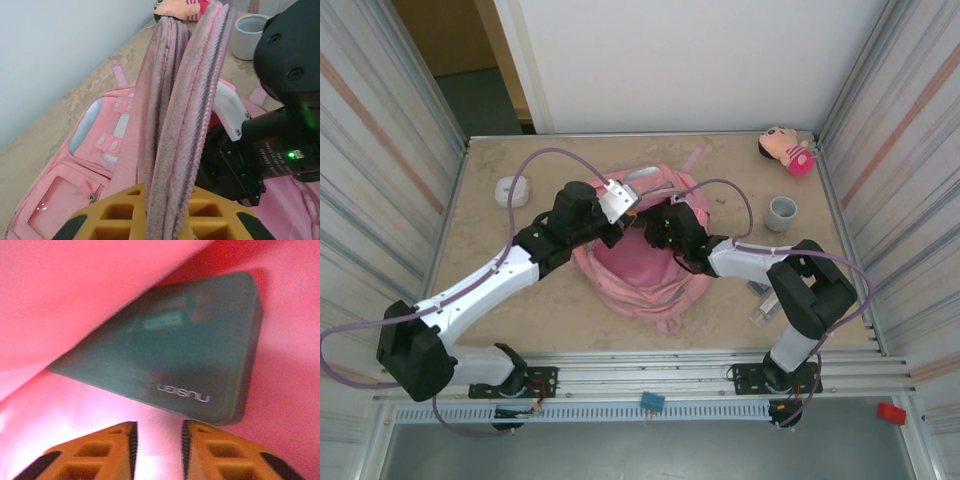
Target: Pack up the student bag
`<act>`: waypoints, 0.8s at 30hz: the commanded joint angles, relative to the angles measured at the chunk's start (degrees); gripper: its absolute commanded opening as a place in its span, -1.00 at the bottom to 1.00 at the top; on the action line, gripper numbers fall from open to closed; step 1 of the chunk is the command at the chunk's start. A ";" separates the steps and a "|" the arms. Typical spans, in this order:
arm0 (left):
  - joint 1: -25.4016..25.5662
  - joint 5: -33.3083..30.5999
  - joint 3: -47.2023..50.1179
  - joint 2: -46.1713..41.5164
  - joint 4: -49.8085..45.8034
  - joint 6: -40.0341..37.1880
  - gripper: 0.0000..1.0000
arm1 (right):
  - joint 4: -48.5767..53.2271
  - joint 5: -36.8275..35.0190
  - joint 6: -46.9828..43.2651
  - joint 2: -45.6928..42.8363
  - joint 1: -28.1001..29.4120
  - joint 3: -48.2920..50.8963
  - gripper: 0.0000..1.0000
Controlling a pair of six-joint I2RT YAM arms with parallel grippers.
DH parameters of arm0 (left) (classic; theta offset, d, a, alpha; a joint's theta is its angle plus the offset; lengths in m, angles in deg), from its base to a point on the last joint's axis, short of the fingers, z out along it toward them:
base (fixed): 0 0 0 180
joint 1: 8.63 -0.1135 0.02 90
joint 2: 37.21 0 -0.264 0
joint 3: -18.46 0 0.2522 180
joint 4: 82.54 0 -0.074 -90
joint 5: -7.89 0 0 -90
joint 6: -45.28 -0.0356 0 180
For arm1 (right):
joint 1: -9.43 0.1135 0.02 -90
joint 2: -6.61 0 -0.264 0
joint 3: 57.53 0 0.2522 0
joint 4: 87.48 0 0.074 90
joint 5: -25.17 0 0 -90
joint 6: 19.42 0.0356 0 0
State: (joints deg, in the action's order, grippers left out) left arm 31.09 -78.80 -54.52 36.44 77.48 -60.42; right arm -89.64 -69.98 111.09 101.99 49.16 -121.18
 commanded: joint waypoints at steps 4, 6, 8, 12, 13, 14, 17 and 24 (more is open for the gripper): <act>0.22 -3.66 -0.46 -3.71 7.01 1.09 -0.85 | 10.49 1.80 -1.51 -12.71 -0.68 2.55 -0.08; 0.18 -4.53 0.46 -4.06 7.35 1.83 -0.85 | 19.29 0.91 -1.49 -17.69 -1.62 3.05 -0.01; 0.09 -5.15 1.37 -4.49 7.53 2.58 -0.85 | 28.69 1.61 -1.25 -22.80 -3.88 3.67 0.08; 0.09 -5.16 2.62 -5.00 7.80 3.65 -0.85 | 45.63 6.06 -1.54 -30.27 -12.25 4.48 0.26; 0.09 -5.04 2.75 -5.07 7.80 3.95 -0.84 | 49.95 6.63 -1.95 -31.72 -15.14 4.49 0.29; 0.10 -4.92 2.87 -5.09 7.80 4.23 -0.85 | 53.87 6.22 -2.41 -32.91 -17.82 4.62 0.31; 0.08 -4.32 3.16 -5.12 8.03 4.93 -0.84 | 61.60 5.84 -4.20 -35.23 -26.94 5.58 0.40; 0.09 -3.88 4.10 -5.10 8.76 5.48 -0.85 | 64.70 7.92 -5.06 -32.58 -43.46 7.87 0.69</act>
State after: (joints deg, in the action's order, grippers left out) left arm 31.25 -82.19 -50.61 34.86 80.06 -57.03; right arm -29.84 -63.01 107.13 68.09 8.13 -113.53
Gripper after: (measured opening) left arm 0.138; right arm 0.836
